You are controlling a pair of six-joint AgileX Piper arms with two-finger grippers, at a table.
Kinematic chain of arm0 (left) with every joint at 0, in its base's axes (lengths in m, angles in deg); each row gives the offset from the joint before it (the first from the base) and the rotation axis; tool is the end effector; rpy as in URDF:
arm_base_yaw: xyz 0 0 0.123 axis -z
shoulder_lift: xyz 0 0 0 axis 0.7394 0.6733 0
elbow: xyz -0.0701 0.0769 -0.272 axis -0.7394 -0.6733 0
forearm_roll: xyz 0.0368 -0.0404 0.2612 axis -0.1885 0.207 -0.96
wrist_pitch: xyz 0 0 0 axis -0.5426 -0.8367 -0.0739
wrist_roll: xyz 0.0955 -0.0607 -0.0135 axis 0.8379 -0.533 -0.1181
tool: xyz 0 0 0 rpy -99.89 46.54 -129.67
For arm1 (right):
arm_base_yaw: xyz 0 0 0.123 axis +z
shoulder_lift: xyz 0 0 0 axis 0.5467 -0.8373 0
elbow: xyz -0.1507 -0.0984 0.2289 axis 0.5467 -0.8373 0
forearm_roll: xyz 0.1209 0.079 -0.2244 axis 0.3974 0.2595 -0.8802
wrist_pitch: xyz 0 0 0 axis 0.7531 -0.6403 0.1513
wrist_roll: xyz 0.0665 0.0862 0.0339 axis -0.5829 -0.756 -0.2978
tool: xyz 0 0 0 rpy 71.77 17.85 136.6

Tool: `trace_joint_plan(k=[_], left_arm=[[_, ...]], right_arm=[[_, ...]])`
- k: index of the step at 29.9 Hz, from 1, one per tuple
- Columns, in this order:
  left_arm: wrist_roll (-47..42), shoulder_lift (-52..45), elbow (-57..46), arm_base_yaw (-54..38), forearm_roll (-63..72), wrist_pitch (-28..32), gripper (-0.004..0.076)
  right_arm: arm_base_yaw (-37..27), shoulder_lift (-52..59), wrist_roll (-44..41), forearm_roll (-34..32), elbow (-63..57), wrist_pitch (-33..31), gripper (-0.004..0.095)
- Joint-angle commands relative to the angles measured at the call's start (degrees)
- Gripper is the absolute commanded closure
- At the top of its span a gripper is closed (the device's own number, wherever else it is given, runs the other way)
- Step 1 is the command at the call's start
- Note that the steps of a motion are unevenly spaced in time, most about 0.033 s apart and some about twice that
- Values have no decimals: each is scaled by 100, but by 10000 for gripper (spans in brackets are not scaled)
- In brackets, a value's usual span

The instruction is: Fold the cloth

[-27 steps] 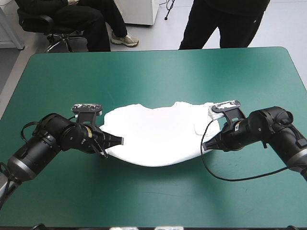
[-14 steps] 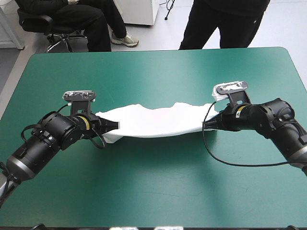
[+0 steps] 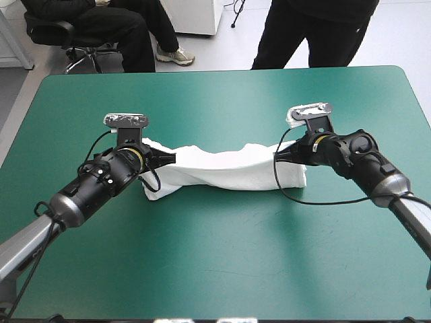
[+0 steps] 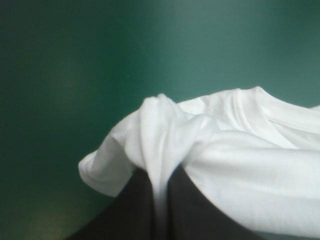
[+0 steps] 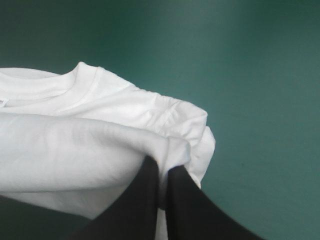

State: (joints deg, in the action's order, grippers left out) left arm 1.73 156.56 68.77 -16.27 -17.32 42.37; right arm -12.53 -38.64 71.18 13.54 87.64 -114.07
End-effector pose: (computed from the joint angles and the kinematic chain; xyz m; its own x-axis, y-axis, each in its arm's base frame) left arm 0.2949 -0.1350 0.2896 -0.6976 0.0662 -0.7134 0.0749 0.9970 0.0193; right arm 0.3251 0.1164 0.2937 -0.7006 -0.1704 -0.6929 -0.2599 0.9653 0.0254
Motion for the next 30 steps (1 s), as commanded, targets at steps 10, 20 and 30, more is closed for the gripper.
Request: trace_joint_plan(k=[10,20,30], left_arm=[[-1073,872,245,2,-1258,518,741],[-1256,1389,245,2,-1237,688,739],[-563,1117,268,2,-778,556,466]], right_arm=[[-452,-717,51,-82,279,692,921],[-452,-1162,415,64,301,601,867],[-452,-995,1085,633,932,-367,270]])
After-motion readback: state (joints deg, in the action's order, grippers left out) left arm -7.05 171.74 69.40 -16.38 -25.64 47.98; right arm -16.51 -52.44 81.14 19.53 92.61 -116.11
